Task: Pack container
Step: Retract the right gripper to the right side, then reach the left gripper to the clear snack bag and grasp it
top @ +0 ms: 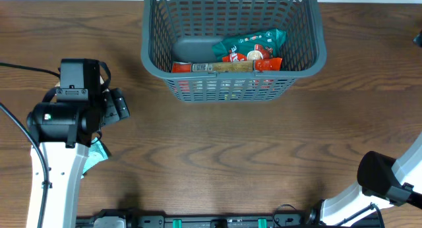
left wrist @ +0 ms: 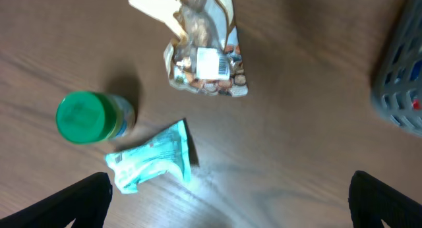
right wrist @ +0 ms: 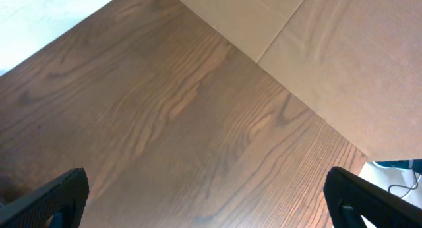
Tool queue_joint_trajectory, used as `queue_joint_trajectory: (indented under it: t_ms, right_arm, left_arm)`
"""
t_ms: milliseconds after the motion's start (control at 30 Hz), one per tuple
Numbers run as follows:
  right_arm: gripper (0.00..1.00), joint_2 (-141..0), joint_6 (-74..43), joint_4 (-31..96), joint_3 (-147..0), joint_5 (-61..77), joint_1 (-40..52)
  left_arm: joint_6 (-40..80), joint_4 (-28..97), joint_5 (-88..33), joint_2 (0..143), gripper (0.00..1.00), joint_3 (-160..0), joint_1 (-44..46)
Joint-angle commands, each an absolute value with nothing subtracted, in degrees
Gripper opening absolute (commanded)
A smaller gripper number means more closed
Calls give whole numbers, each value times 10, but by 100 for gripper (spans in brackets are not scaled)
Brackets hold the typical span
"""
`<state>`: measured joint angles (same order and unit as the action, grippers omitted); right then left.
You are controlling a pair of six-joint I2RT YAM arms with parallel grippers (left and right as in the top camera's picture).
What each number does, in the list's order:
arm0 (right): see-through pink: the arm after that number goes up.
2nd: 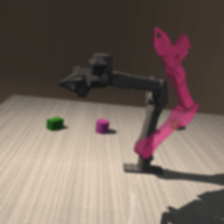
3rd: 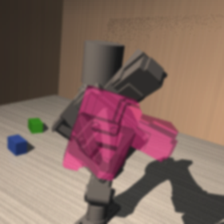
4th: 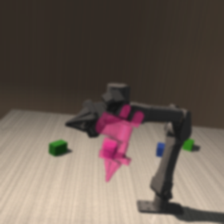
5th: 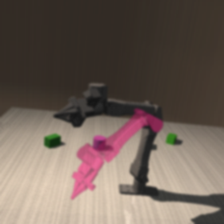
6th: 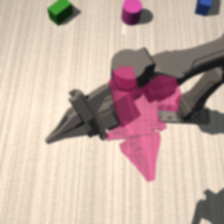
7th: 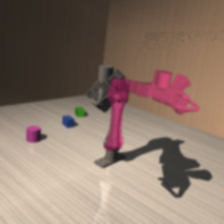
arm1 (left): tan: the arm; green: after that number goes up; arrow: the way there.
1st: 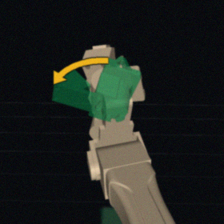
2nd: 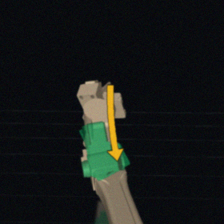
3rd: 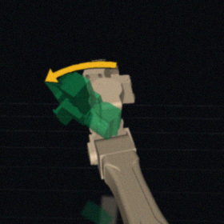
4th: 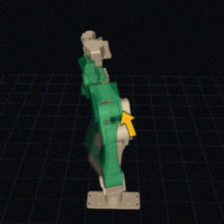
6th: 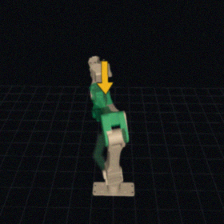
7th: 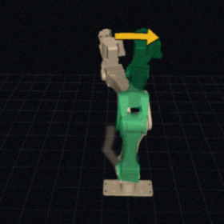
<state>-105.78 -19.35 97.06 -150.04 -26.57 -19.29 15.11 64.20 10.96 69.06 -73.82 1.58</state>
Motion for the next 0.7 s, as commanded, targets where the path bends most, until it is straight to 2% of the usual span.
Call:
queue_joint_trajectory:
  t_ms: [0, 533, 667]
  right_arm:
    - [99, -1054, -206, 972, -1498, -267, -197]
    - [99, -1054, -206, 971, -1498, -267, -197]
    - [99, -1054, -206, 972, -1498, -267, -197]
  left_arm:
    - [149, 620, 120, 689, 98, -735, 13]
    - [152, 584, 128, 691, 99, -735, 13]
    - [241, 572, 156, 708, 98, -735, -4]
